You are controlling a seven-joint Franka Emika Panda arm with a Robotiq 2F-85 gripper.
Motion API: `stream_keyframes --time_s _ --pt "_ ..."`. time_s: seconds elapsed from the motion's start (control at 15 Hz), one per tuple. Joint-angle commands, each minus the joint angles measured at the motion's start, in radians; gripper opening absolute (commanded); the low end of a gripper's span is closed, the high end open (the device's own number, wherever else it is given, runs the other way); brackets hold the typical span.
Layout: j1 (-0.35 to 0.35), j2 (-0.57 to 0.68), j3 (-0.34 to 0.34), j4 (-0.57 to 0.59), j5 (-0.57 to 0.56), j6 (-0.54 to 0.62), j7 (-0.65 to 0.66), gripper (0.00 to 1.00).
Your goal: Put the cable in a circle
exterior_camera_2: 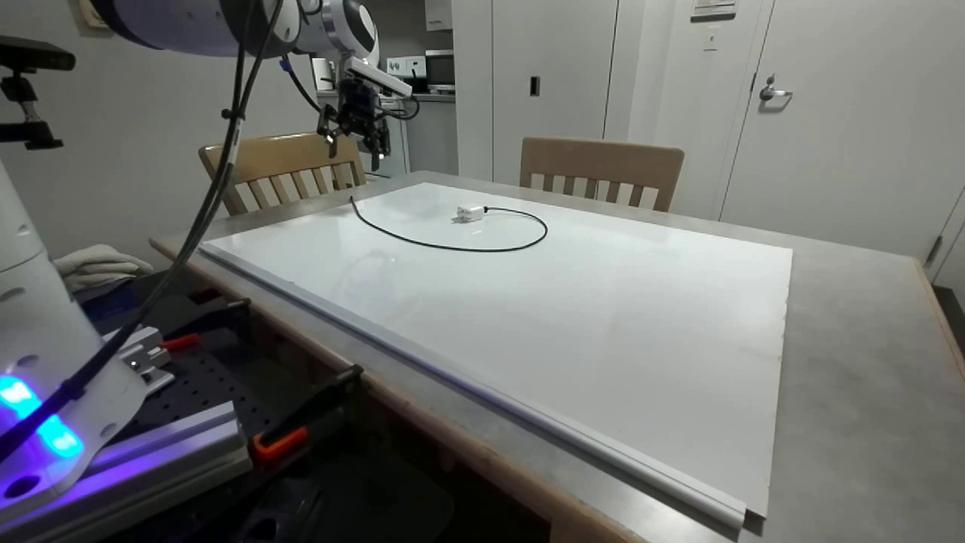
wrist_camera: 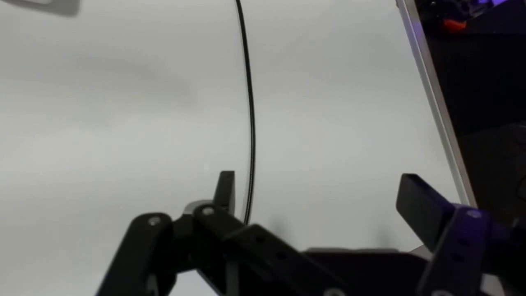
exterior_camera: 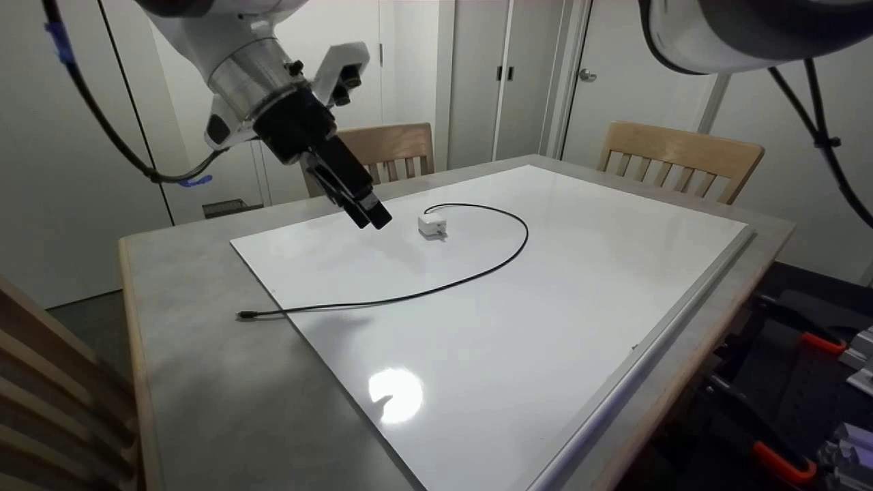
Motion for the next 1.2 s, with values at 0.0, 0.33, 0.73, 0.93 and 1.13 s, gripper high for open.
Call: stream_keyframes --time_s 0.0,0.33,0.73,0.93,1.13 --pt "0.039 0.035 -0.059 0.073 -0.04 0.05 0.113 1.0" --pt "0.046 -0.007 -0.062 -0.001 -0.032 0.12 0.153 1.0" --pt "0.061 0.039 -0.086 0.031 -0.054 0.279 0.195 1.0" --pt "0.075 0.068 -0.119 0.037 -0.083 0.442 0.273 1.0" --pt "0.075 0.085 -0.115 0.038 -0.062 0.592 0.402 1.0"
